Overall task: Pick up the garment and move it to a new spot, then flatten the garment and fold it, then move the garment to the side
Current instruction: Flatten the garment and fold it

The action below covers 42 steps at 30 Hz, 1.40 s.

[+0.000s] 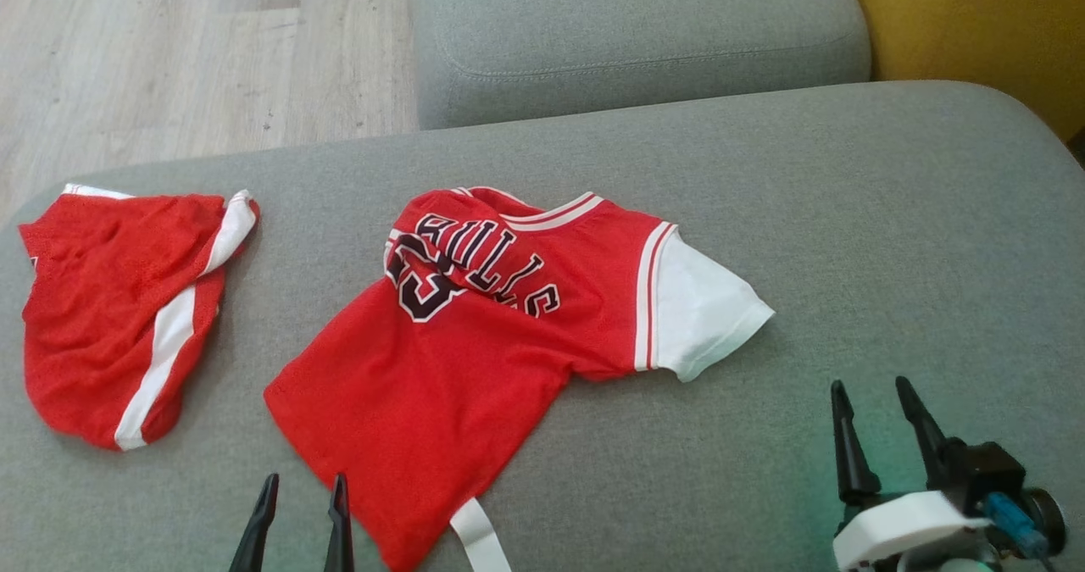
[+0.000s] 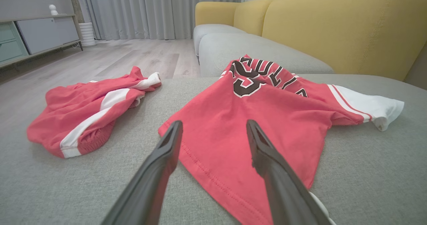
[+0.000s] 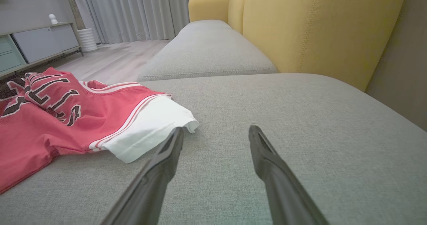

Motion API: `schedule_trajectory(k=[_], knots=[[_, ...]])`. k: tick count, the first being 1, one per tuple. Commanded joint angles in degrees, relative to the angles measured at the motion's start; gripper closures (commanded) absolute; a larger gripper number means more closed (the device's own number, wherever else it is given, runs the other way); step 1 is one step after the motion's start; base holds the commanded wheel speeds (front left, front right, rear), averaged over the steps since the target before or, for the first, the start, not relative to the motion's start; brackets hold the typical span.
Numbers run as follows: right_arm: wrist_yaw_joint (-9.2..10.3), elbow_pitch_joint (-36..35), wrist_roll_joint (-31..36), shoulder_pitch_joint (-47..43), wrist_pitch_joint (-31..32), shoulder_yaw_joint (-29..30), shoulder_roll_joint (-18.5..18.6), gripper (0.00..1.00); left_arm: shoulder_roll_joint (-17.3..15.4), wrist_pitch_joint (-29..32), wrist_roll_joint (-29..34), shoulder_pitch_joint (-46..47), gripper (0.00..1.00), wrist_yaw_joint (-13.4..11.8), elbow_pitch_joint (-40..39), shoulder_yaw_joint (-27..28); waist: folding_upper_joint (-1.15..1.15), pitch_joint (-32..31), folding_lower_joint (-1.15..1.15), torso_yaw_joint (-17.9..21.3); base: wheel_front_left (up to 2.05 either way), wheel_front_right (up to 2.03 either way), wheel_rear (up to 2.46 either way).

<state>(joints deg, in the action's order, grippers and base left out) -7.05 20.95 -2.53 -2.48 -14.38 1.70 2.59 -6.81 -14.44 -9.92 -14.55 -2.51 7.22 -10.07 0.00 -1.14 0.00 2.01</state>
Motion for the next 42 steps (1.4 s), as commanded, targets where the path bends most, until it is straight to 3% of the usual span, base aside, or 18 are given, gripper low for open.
schedule_trajectory(k=[1,11,16,19,21,27,32,42], knots=[[-0.44,-1.4,-0.2,2.1,-0.6,-1.8,0.3,0.0,0.6,-0.6,0.5,1.1,0.0,0.3,-1.3,2.6,0.0,0.0,0.0,0.0,0.0,0.0,0.0],[-0.44,-0.6,-0.6,2.8,-0.6,-2.9,0.3,0.0,2.4,-0.6,2.5,1.1,0.0,3.1,0.4,6.0,0.0,0.0,0.0,-0.4,0.0,0.0,0.0],[-0.44,-1.0,-1.9,4.7,-0.6,-3.1,0.3,0.0,3.0,-0.6,3.7,2.0,0.0,3.2,-1.6,6.9,0.0,0.0,0.0,-0.3,0.0,0.0,0.0],[-0.44,-0.7,-1.5,8.1,-0.2,-3.2,0.3,0.0,3.3,-0.6,4.6,2.2,0.0,3.7,-3.7,5.3,0.0,0.1,0.0,-0.2,0.0,0.0,0.0],[-0.44,0.0,-0.8,11.3,2.3,-4.3,0.8,0.0,2.7,2.3,5.9,1.6,0.0,5.6,-1.7,2.0,0.0,0.3,0.0,-0.2,0.0,0.0,0.0],[-0.44,6.7,-1.8,21.1,15.1,-8.4,4.3,0.0,2.3,13.9,5.9,2.2,0.0,8.3,-2.6,-4.6,0.0,1.2,0.0,-1.6,0.0,0.0,0.0],[-0.44,16.0,-5.5,28.7,23.6,-10.5,5.2,0.0,1.7,18.3,6.3,4.6,0.0,8.6,0.2,-7.0,0.0,2.9,0.0,-3.5,0.0,0.0,0.0],[-0.44,27.2,-6.7,33.6,25.3,-10.7,4.9,0.0,2.2,17.6,7.0,8.4,0.0,8.4,5.9,-9.1,0.0,4.3,0.0,-5.0,0.0,0.0,0.0]])
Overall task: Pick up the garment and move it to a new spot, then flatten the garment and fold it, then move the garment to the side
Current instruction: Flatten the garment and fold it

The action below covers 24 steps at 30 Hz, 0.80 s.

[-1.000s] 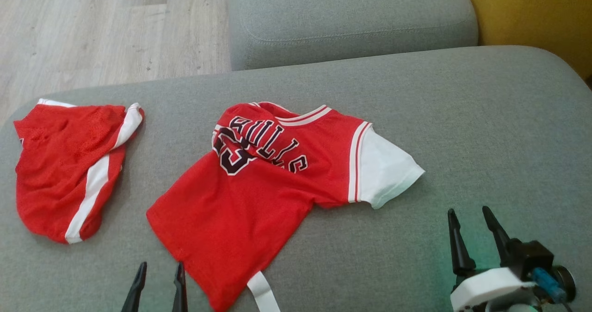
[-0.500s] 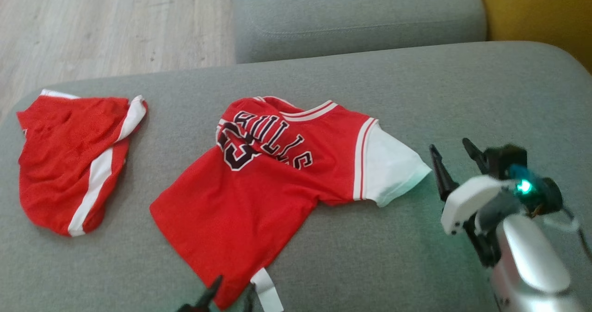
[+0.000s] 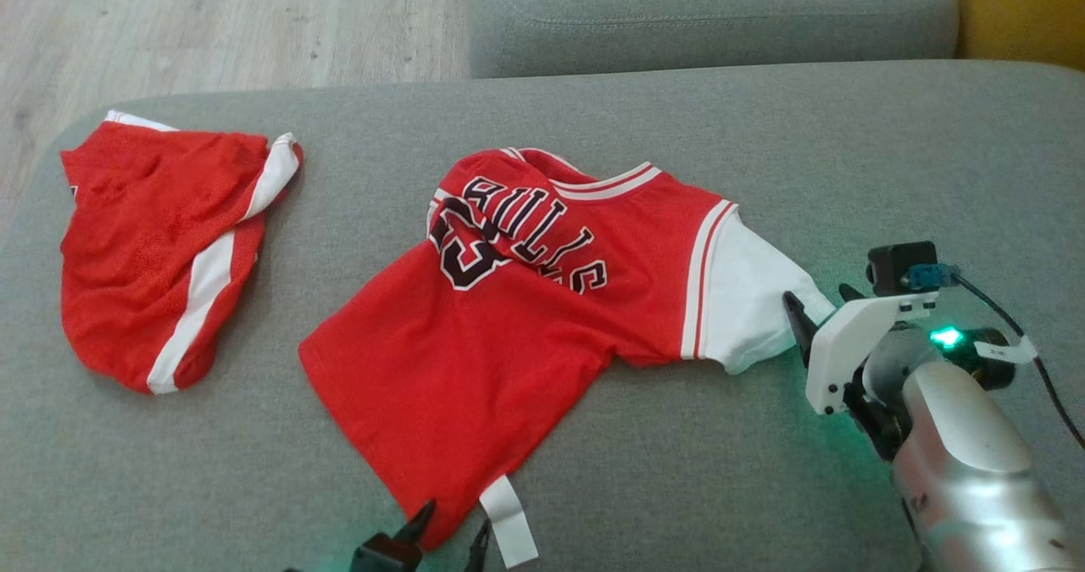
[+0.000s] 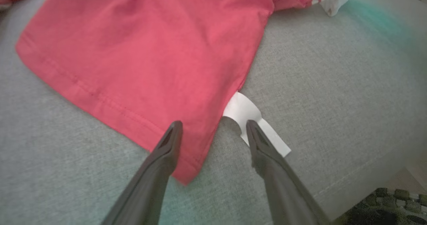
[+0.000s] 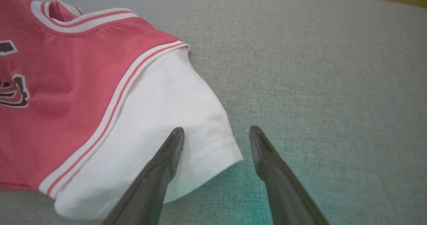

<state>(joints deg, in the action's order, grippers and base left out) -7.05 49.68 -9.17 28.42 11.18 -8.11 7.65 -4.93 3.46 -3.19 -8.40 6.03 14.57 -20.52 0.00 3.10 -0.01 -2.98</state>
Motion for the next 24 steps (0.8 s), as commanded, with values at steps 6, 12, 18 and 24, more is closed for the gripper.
schedule_trajectory(k=[6,12,18,24], knots=[[-0.44,2.8,0.8,4.9,-2.1,-0.9,-0.8,0.0,0.1,-0.8,0.2,3.4,0.0,-0.5,0.9,1.0,0.0,0.6,0.01,0.5,0.0,0.0,0.0],[-0.44,6.0,0.7,6.8,-3.1,-1.7,-1.4,0.0,-0.2,-1.2,0.6,5.0,0.0,-1.0,3.1,0.7,0.0,1.7,0.01,0.7,0.0,0.0,0.0],[-0.44,9.0,-0.3,8.8,-2.3,-3.7,-2.1,0.0,-0.8,-0.9,0.9,6.5,0.0,-1.3,5.7,0.4,0.0,3.7,0.01,1.0,0.0,0.0,0.0],[-0.44,12.2,-4.2,10.4,-0.1,-4.8,-3.3,0.0,-0.9,-0.5,0.8,7.7,0.53,-1.5,8.1,0.0,0.0,5.0,0.01,0.4,0.0,0.0,0.0]])
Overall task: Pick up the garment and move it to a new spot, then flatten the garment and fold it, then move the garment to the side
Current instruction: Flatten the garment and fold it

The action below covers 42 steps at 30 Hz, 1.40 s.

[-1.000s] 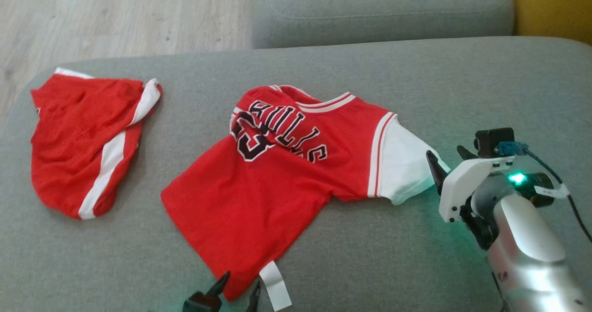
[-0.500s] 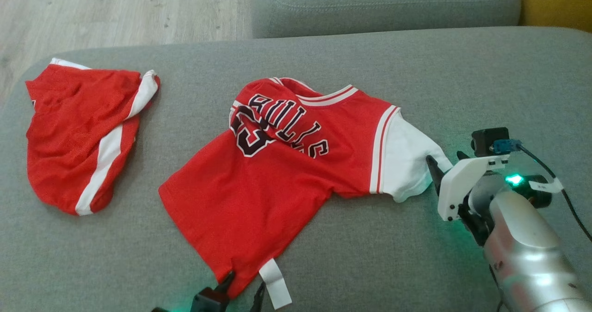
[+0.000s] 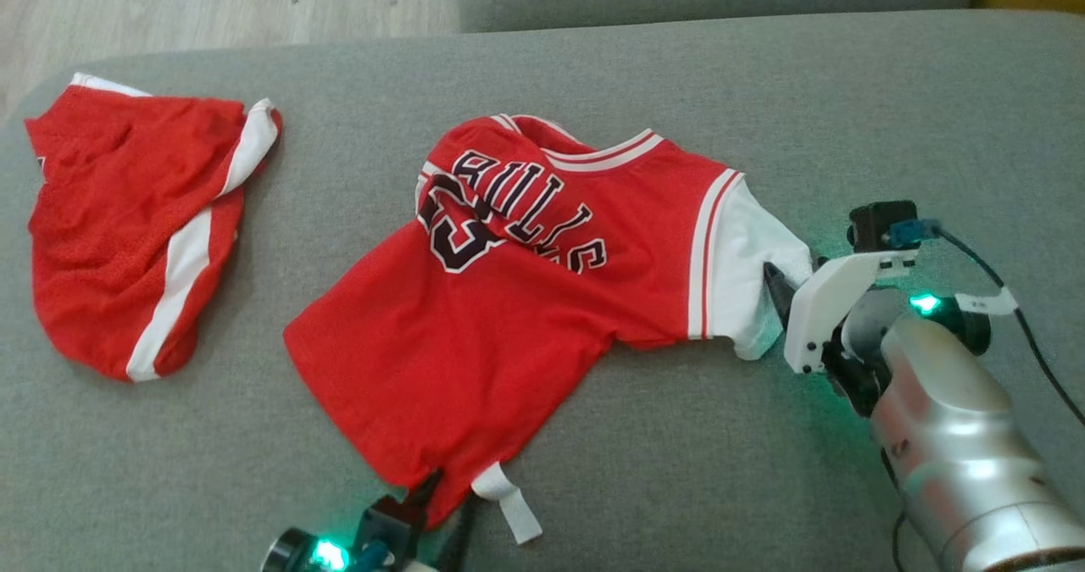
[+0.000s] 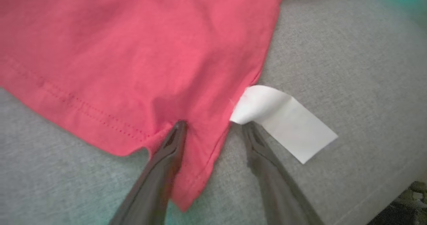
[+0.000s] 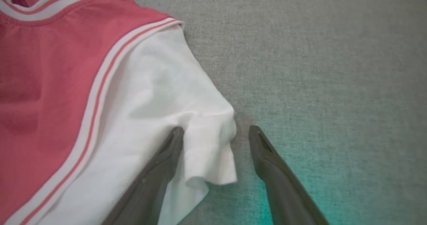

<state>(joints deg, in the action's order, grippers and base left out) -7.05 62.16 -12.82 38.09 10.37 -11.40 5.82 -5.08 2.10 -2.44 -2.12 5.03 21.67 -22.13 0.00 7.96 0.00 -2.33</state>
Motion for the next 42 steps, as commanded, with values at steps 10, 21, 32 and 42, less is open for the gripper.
schedule_trajectory(k=[10,21,32,42], knots=[[-0.44,-4.7,-15.0,-1.9,4.2,-5.9,-2.0,1.0,-0.6,0.9,-2.6,1.8,1.0,-0.1,2.6,2.0,0.0,-0.5,0.0,-1.5,0.0,0.0,0.0],[-0.44,-40.0,-39.0,-9.9,5.1,-3.7,7.2,1.0,-2.7,6.5,-13.9,-0.7,1.0,0.9,-22.7,8.1,0.0,-4.4,0.0,0.5,0.0,0.0,0.0],[-0.44,-81.9,-44.3,-15.9,17.4,18.1,7.7,1.0,-12.8,26.9,-32.0,7.6,1.0,1.8,-62.0,16.5,0.0,-4.0,0.0,5.5,0.0,0.0,0.0],[-0.44,-79.1,-25.8,11.9,35.7,26.8,-1.5,1.0,-17.9,39.8,-35.1,46.2,1.0,2.1,-48.2,12.7,0.0,9.2,0.0,7.7,0.0,0.0,0.0]])
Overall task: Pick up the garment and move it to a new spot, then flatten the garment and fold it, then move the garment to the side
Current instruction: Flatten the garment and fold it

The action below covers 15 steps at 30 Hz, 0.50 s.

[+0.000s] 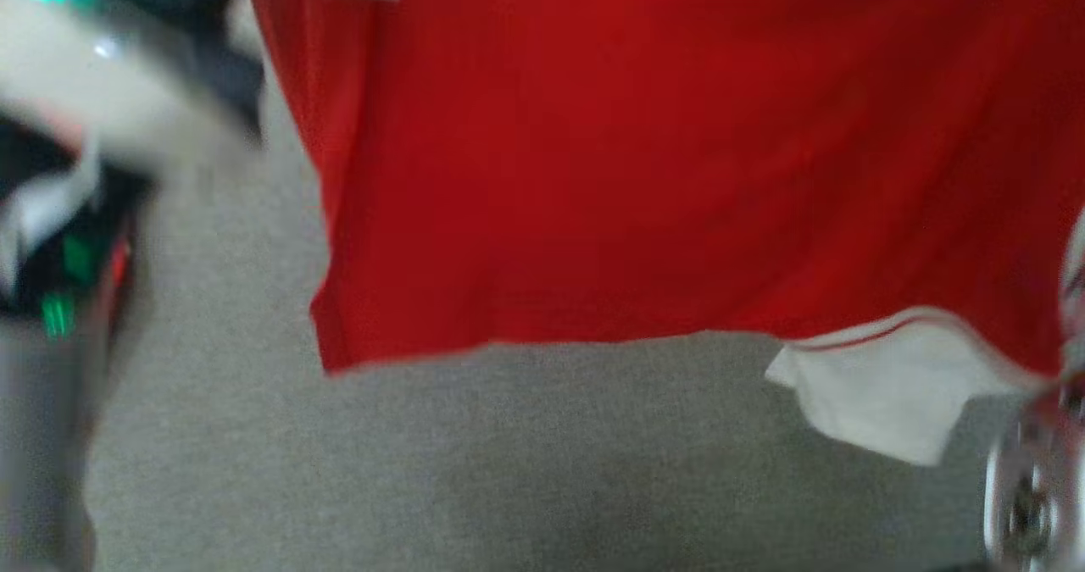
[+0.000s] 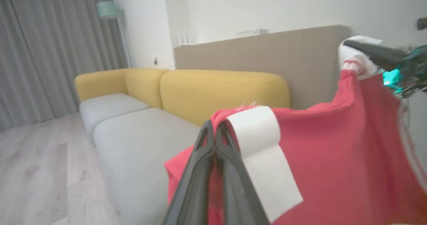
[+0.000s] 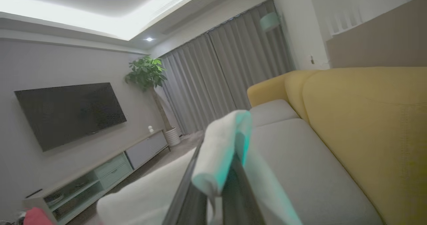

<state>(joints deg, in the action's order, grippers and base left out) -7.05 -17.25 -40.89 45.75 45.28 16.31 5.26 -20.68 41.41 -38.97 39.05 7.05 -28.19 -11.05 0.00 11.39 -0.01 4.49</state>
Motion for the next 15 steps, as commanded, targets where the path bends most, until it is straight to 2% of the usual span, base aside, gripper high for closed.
schedule_trajectory(k=[1,3,6,10,12,15], knots=[[-0.44,2.7,4.6,7.7,0.8,-0.6,-1.4,1.0,-2.5,0.5,2.9,9.1,1.0,0.2,5.3,0.5,0.0,7.7,0.01,0.9,0.0,0.0,0.0],[-0.44,8.4,8.9,14.3,-0.5,-0.5,-2.0,1.0,-2.5,-1.3,6.2,17.0,1.0,0.3,13.7,-1.7,0.0,10.9,0.01,1.0,0.0,0.0,0.0],[-0.44,17.8,13.6,23.0,-6.3,-0.7,-2.3,1.0,-2.5,-8.0,12.9,28.2,1.0,0.4,26.8,-6.0,0.0,14.9,0.01,1.0,0.0,0.0,0.0],[-0.44,30.1,16.9,33.4,-17.0,0.7,-2.4,1.0,-0.3,-20.5,18.0,41.4,1.0,0.4,41.8,-10.1,0.0,19.4,0.01,0.5,0.0,0.0,0.0],[-0.44,34.8,17.4,37.1,-21.9,0.2,-2.4,1.0,1.3,-26.2,19.3,45.6,1.0,0.4,48.2,-10.5,0.0,20.8,0.01,0.6,0.0,0.0,0.0],[-0.44,39.8,14.2,38.2,-26.8,-2.7,-2.4,1.0,2.6,-34.1,20.6,48.5,1.0,0.4,55.8,-11.7,0.0,21.8,0.01,0.9,0.0,0.0,0.0]])
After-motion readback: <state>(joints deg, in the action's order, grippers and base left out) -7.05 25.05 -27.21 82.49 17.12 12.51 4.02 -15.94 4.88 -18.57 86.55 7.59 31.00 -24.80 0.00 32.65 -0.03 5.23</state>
